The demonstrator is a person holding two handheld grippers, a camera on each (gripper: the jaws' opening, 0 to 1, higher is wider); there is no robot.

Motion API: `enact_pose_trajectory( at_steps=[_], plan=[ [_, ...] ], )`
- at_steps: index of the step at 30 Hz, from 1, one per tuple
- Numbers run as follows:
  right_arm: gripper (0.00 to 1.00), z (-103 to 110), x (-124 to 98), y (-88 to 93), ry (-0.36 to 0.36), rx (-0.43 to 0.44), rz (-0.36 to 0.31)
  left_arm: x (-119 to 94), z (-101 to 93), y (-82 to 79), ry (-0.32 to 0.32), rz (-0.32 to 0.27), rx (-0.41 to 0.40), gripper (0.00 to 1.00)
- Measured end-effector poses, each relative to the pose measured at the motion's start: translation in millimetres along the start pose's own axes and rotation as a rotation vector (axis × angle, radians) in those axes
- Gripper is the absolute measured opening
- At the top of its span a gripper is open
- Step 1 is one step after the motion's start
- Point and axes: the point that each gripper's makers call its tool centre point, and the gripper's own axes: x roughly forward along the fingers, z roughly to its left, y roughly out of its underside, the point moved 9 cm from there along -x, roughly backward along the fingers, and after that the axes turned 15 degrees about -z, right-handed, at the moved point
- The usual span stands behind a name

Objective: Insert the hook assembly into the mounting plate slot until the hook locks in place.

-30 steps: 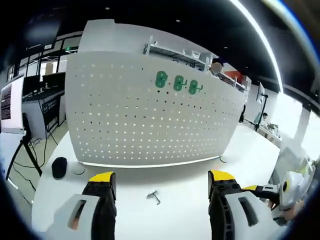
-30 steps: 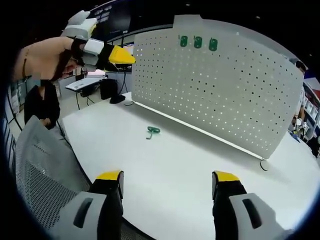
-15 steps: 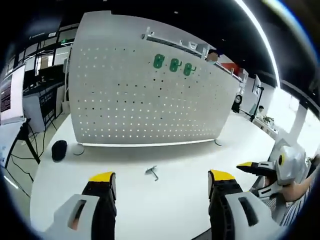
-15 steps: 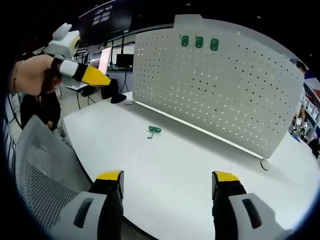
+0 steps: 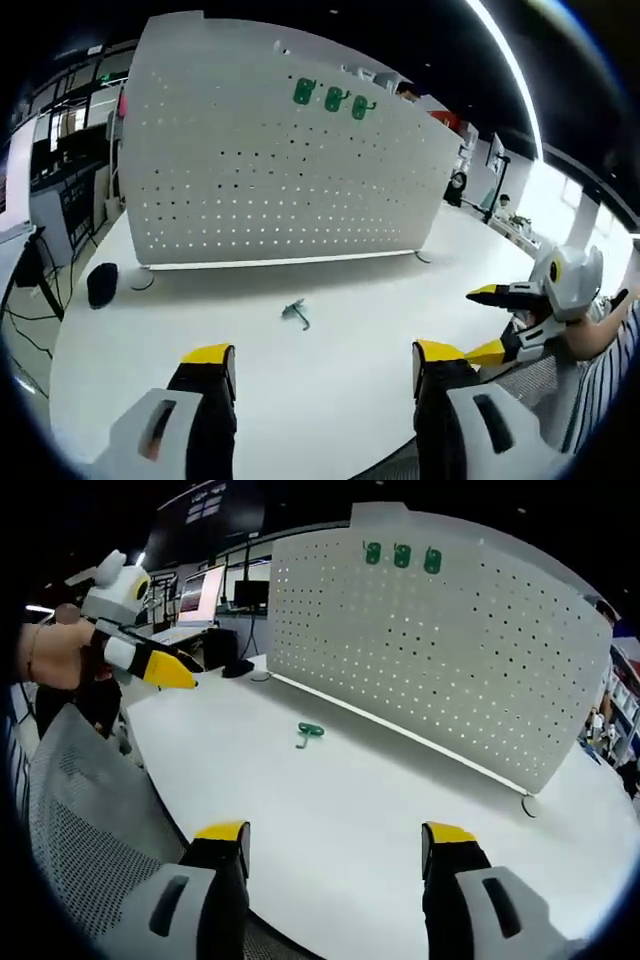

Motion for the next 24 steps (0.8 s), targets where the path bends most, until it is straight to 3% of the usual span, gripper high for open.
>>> enact_pose_trajectory(
  at_steps=[6, 24],
  plan=[
    [0.67, -0.7, 1.2, 2.3, 0.000, 0.018, 0.017, 13.1, 8.7, 10.5, 0.030, 0.024, -0.036, 0.67],
    [0.66, 0.6, 6.1, 11.1, -0.020, 0.042, 0.080, 84.6, 38.3, 37.5, 0.101, 0.042, 0.028, 0.57]
  ],
)
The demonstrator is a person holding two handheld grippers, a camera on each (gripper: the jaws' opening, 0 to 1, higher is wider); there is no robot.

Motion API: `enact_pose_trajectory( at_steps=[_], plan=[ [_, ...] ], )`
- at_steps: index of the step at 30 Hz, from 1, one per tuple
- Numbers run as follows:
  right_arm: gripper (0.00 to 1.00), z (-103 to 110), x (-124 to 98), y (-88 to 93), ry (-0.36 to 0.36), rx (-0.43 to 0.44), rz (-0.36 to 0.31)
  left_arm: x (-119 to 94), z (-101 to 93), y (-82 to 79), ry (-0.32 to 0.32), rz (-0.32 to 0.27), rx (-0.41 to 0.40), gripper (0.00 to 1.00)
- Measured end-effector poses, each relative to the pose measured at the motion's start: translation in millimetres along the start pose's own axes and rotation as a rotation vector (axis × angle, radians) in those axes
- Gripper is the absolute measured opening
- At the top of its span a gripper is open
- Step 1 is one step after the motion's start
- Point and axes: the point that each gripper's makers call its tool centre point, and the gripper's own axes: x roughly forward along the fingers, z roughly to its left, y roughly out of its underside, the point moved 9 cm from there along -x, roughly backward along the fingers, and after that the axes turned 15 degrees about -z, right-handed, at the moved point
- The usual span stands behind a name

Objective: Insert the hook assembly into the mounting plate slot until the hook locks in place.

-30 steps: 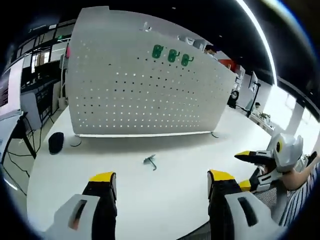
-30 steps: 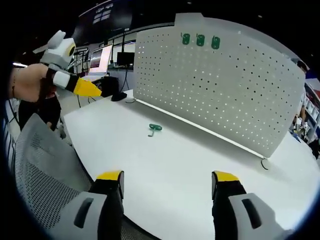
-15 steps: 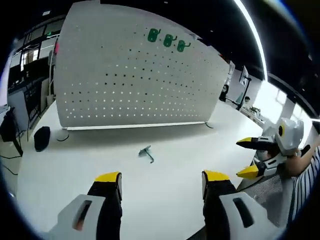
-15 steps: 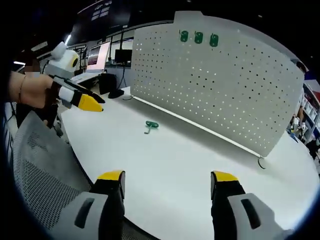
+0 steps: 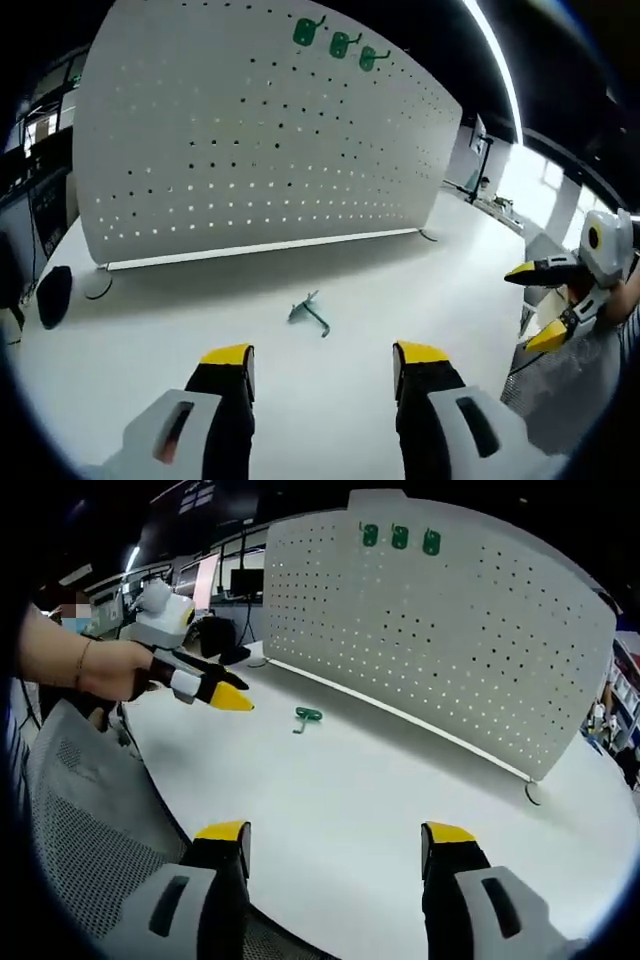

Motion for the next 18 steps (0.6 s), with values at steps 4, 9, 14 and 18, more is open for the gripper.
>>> enact_pose_trajectory(
  at_steps=[4, 9, 14, 18],
  plan=[
    [0.66, 0.3, 1.2, 2.2, -0.003, 0.005, 0.013, 14.6, 8.4, 2.3, 0.009, 0.004, 0.009, 0.52],
    [0.66, 0.0, 2.2, 4.6, -0.007, 0.014, 0.033, 32.4, 19.0, 4.9, 0.015, -0.007, -0.005, 0.45],
    [0.65, -0.4, 3.1, 6.5, -0.007, 0.023, 0.046, 48.0, 26.1, 7.2, 0.029, 0.001, 0.005, 0.37],
    [0.65, -0.4, 3.5, 7.1, -0.009, 0.027, 0.053, 59.8, 28.8, 12.9, 0.036, 0.017, 0.009, 0.33]
  ],
)
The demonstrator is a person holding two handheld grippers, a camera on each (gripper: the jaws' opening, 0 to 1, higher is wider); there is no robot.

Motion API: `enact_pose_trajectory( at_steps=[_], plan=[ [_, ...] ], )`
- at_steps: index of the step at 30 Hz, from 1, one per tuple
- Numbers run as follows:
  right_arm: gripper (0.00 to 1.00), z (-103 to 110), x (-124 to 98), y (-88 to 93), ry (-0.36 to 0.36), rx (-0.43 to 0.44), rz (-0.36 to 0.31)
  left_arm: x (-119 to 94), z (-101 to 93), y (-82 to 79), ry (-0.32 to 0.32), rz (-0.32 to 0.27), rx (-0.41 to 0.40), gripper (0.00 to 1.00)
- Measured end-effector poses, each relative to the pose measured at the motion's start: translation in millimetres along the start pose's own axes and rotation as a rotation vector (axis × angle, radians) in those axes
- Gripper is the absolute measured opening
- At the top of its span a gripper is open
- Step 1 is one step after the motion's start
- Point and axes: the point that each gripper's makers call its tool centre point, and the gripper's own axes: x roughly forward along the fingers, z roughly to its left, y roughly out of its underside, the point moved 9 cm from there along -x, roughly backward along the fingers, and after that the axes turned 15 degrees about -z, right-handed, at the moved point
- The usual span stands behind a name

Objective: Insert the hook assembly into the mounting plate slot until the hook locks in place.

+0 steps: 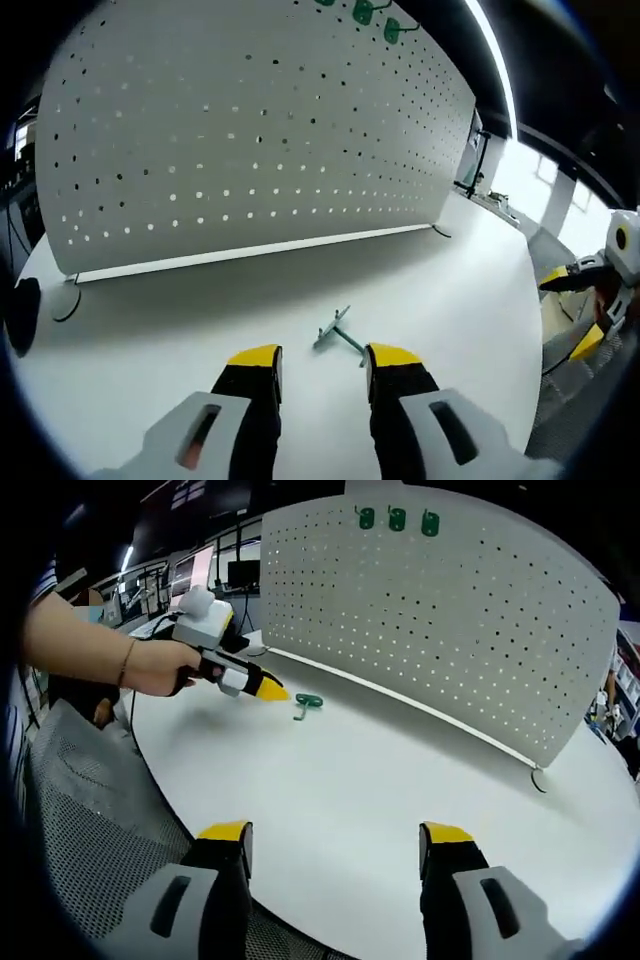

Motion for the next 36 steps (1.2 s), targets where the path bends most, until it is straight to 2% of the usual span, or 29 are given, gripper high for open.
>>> enact_pose_trajectory(
  at_steps=[4, 8, 13, 17, 25, 33, 36],
  plan=[
    [0.64, 0.3, 0.5, 0.6, -0.004, -0.004, 0.005, 7.6, 4.4, 2.4, -0.015, -0.004, -0.025, 0.29],
    [0.64, -1.0, 1.1, 1.6, -0.001, 0.005, 0.012, 15.3, 4.7, 4.5, 0.002, 0.001, -0.028, 0.22],
    [0.64, -1.1, 1.2, 2.4, 0.000, 0.010, 0.017, 19.7, 5.9, 5.6, 0.019, 0.015, 0.015, 0.20],
    [0.63, -1.8, 1.1, 2.6, 0.003, 0.012, 0.019, 24.1, 1.5, 7.7, 0.053, 0.048, 0.083, 0.18],
    [0.63, -1.8, 1.2, 3.4, 0.004, 0.009, 0.024, 31.5, -3.2, 8.1, 0.052, 0.041, 0.143, 0.12],
    [0.62, -1.7, 1.8, 3.8, -0.001, 0.008, 0.032, 35.0, -4.4, 6.0, 0.052, 0.040, 0.158, 0.04],
    [0.62, -1.6, 2.0, 3.8, -0.002, 0.009, 0.030, 35.8, -5.5, 1.9, 0.052, 0.010, 0.168, 0.03]
  ],
)
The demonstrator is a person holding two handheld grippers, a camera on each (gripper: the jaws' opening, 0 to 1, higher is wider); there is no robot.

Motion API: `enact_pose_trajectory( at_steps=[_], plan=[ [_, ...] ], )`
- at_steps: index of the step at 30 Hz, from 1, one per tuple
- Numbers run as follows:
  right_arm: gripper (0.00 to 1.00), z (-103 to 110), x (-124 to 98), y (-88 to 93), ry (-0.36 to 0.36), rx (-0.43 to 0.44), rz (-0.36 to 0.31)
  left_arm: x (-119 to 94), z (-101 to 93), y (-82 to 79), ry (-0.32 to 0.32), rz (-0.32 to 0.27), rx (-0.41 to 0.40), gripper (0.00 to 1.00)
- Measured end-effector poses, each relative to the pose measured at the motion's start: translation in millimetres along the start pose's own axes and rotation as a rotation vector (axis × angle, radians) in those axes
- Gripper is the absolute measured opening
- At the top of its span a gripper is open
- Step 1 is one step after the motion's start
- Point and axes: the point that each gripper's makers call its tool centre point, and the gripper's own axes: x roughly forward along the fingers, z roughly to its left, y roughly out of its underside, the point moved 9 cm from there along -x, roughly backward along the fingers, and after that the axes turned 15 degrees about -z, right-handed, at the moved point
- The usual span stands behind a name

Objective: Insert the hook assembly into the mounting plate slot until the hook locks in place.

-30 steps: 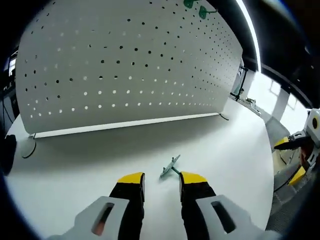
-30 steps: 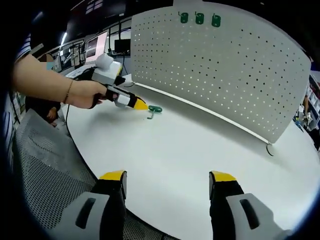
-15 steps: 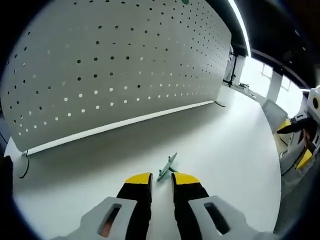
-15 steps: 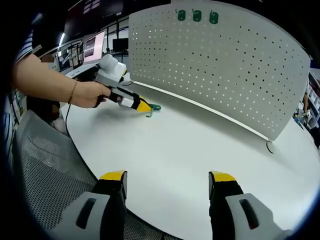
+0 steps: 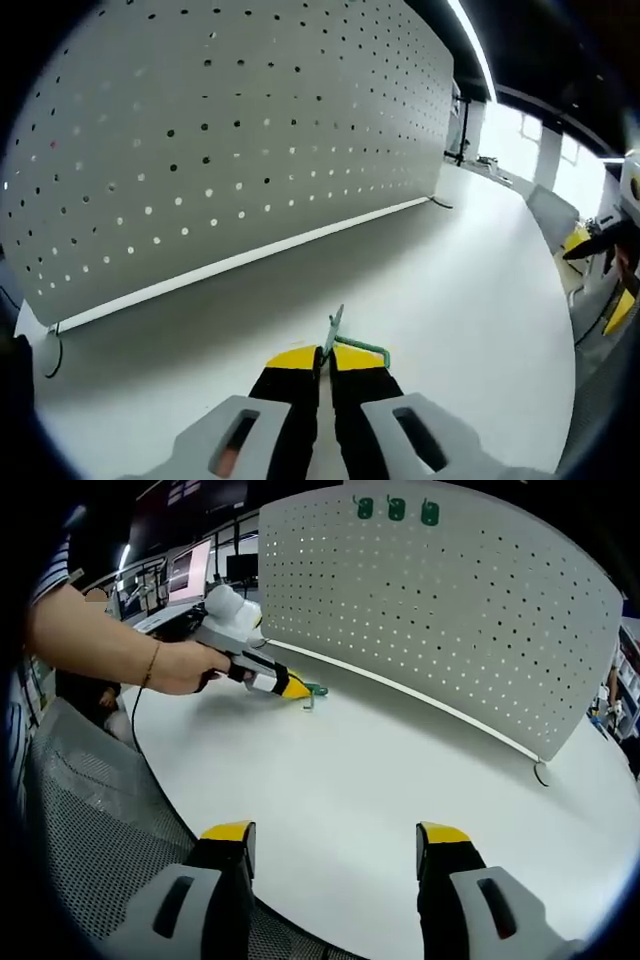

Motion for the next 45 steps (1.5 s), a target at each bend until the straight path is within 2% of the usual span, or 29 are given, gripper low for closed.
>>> enact_pose_trajectory(
  at_steps=[9, 15, 20, 23, 33, 39, 44, 45],
  plan=[
    [0.62, -0.3, -0.3, -0.1, 0.000, 0.003, -0.003, -0.6, -2.1, -12.4, 0.028, 0.015, 0.009, 0.02],
    [0.60, 0.3, -0.4, -0.8, -0.005, 0.006, -0.009, -6.5, 0.9, -23.0, 0.005, 0.022, -0.068, 0.02],
    [0.59, 0.8, -0.7, -2.1, -0.010, 0.008, -0.019, -14.6, 2.3, -29.8, -0.020, 0.057, -0.119, 0.02],
    [0.59, 1.2, -0.8, -3.1, -0.013, 0.009, -0.025, -20.9, 1.6, -35.8, -0.025, 0.094, -0.166, 0.02],
    [0.59, 0.2, -3.4, -9.9, -0.032, 0.056, -0.064, -39.4, -12.4, -58.0, -0.039, 0.181, -0.143, 0.02],
    [0.57, -0.8, -2.7, -14.2, -0.070, 0.124, -0.065, -45.6, -32.0, -75.0, 0.005, 0.242, -0.174, 0.01],
    [0.54, 1.9, 2.7, -26.2, -0.115, 0.092, -0.084, -52.6, -46.8, -85.9, 0.026, 0.302, -0.256, 0.01],
    [0.53, 3.3, 4.1, -29.7, -0.129, 0.078, -0.088, -55.0, -51.3, -87.3, 0.039, 0.336, -0.260, 0.01]
  ],
)
